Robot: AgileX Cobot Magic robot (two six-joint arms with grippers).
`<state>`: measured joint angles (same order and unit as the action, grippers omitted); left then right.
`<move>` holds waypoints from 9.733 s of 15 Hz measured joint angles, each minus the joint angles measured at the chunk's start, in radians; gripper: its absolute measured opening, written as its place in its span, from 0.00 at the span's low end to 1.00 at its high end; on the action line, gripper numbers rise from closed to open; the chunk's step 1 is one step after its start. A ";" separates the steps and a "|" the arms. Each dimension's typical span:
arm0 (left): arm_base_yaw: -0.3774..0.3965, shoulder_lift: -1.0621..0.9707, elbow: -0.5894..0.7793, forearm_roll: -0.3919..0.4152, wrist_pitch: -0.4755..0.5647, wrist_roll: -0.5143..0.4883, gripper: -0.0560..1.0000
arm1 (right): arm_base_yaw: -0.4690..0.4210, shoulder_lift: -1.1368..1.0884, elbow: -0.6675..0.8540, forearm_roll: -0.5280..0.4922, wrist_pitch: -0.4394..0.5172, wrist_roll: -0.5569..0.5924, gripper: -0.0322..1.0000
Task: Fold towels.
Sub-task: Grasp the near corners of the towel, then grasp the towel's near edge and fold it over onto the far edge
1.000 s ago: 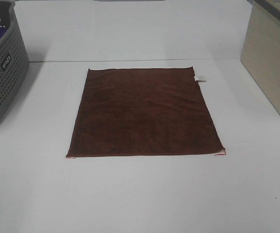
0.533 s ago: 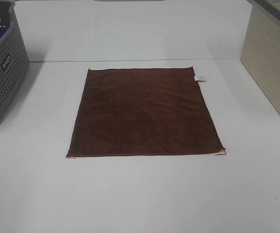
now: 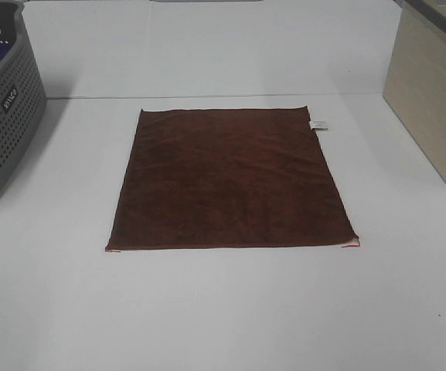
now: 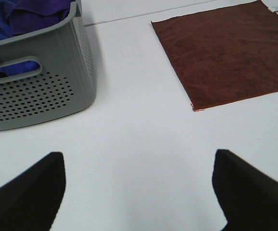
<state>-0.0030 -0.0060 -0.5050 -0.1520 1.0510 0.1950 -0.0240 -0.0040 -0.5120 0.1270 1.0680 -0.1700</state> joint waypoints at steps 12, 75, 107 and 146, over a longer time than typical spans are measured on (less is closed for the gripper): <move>0.000 0.000 0.000 0.000 0.000 0.000 0.78 | 0.000 0.000 0.000 0.000 0.000 0.000 0.70; -0.171 2.164 -0.507 -1.296 -0.354 0.711 0.32 | -0.017 2.162 -0.610 0.789 -0.190 -0.544 0.35; -0.196 1.981 -0.709 -0.904 -0.409 0.353 0.07 | 0.015 2.024 -0.864 0.605 -0.114 -0.329 0.05; -0.213 2.202 -0.993 -0.476 -0.522 0.020 0.72 | 0.057 2.064 -0.966 0.150 -0.084 0.094 0.82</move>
<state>-0.2160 2.1960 -1.4980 -0.6280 0.5290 0.2150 0.0330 2.0600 -1.4780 0.2770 0.9840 -0.0760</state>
